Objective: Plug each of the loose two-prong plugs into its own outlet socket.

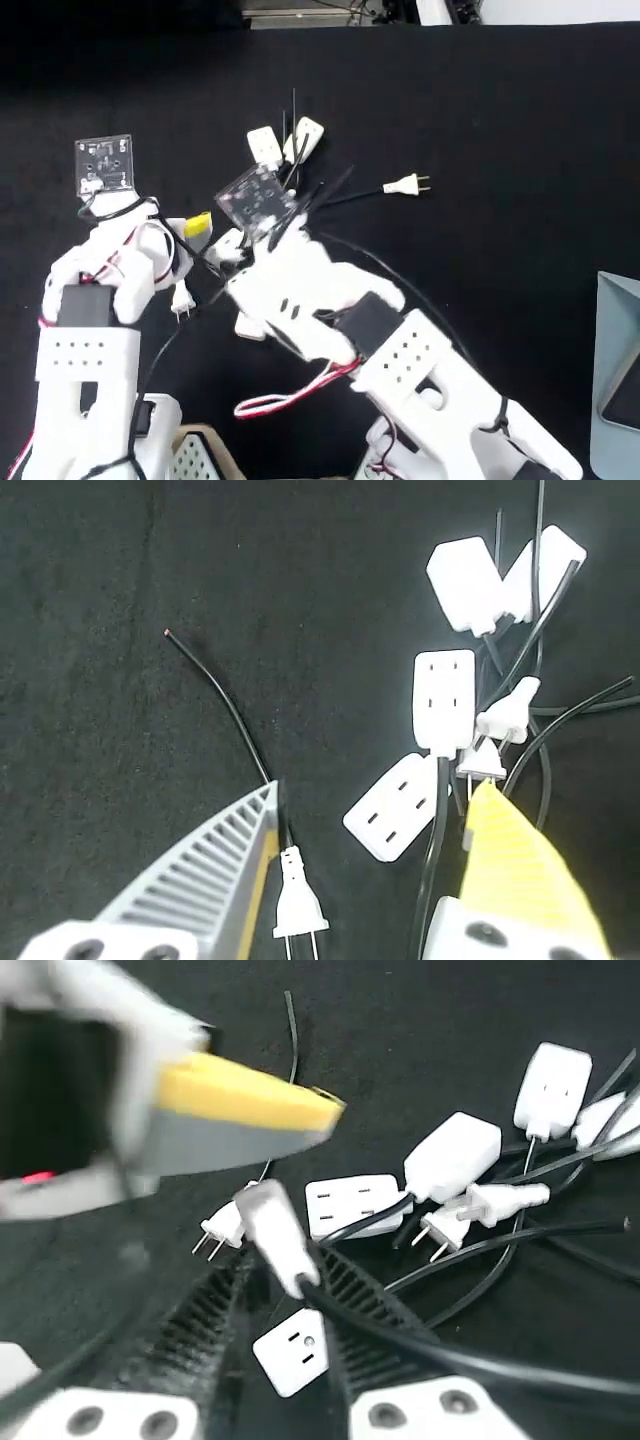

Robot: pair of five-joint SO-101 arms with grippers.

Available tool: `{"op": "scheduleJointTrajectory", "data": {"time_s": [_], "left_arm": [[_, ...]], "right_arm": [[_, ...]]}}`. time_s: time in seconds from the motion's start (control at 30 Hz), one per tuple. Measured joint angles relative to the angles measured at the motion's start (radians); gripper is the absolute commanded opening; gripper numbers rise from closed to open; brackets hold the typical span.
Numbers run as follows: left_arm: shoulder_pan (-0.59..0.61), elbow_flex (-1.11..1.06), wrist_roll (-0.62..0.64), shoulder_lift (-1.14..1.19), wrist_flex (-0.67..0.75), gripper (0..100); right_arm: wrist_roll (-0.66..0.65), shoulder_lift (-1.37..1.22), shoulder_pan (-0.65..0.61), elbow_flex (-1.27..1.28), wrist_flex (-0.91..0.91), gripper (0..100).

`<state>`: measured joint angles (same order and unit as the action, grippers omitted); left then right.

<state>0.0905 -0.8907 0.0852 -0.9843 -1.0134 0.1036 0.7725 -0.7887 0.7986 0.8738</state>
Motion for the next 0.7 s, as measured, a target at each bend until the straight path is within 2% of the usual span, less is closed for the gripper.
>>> {"op": "scheduleJointTrajectory", "data": {"time_s": [0.3,0.53,0.7], "left_arm": [[-0.020,0.000,-0.009,-0.233,-0.097,30],[-0.123,-0.055,-0.020,-0.258,-0.097,30],[-0.132,-0.089,-0.023,-0.265,-0.087,30]], "right_arm": [[0.000,0.000,0.034,0.000,0.000,1.1],[0.000,0.000,0.034,0.002,0.000,1.1],[0.000,0.000,0.034,0.002,0.002,1.1]]}}
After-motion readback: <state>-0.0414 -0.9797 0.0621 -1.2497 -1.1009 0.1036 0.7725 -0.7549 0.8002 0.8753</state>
